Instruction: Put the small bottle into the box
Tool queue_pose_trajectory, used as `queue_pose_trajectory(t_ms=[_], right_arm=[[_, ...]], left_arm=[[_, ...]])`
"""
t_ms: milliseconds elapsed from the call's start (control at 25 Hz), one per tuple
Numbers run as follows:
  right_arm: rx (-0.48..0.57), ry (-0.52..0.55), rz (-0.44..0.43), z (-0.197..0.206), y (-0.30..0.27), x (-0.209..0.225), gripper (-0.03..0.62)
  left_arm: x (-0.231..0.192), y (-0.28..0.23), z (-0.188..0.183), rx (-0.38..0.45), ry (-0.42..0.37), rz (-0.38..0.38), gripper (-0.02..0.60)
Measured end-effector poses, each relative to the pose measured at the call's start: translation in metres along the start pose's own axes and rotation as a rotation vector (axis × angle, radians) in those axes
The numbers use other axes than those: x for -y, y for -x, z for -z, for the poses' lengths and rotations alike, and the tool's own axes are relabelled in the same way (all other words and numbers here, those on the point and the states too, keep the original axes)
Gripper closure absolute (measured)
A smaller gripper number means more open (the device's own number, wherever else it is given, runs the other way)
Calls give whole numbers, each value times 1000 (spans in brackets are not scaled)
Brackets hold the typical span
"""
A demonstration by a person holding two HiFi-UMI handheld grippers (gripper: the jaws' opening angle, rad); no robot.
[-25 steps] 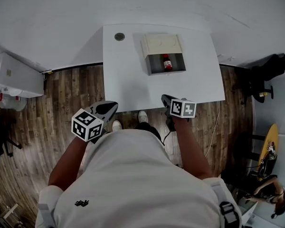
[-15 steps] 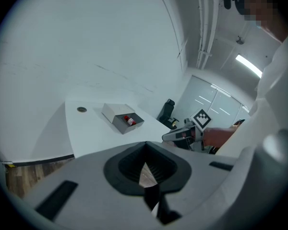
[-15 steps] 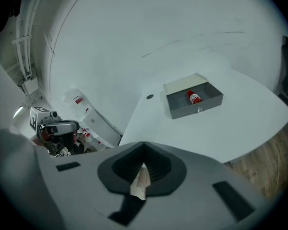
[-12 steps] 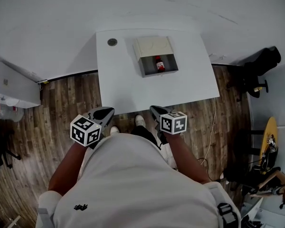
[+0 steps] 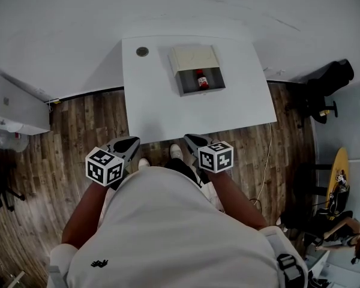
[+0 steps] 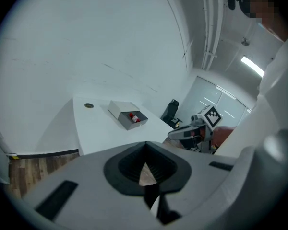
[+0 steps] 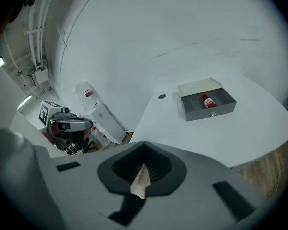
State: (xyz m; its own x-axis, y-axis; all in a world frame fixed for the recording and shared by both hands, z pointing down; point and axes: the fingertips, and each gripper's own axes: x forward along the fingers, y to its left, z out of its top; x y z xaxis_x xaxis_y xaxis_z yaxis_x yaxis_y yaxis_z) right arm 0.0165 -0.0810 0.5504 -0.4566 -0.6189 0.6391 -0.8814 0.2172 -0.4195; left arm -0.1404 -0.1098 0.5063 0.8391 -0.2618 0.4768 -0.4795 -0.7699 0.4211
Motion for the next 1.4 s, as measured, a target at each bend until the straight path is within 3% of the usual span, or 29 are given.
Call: queue_pose_trajectory(t_ms=[1400], right_arm=[[-18,48,-39,6,0,-21,589]], left_arm=[[4,-8,13,-45,-6,15,577]])
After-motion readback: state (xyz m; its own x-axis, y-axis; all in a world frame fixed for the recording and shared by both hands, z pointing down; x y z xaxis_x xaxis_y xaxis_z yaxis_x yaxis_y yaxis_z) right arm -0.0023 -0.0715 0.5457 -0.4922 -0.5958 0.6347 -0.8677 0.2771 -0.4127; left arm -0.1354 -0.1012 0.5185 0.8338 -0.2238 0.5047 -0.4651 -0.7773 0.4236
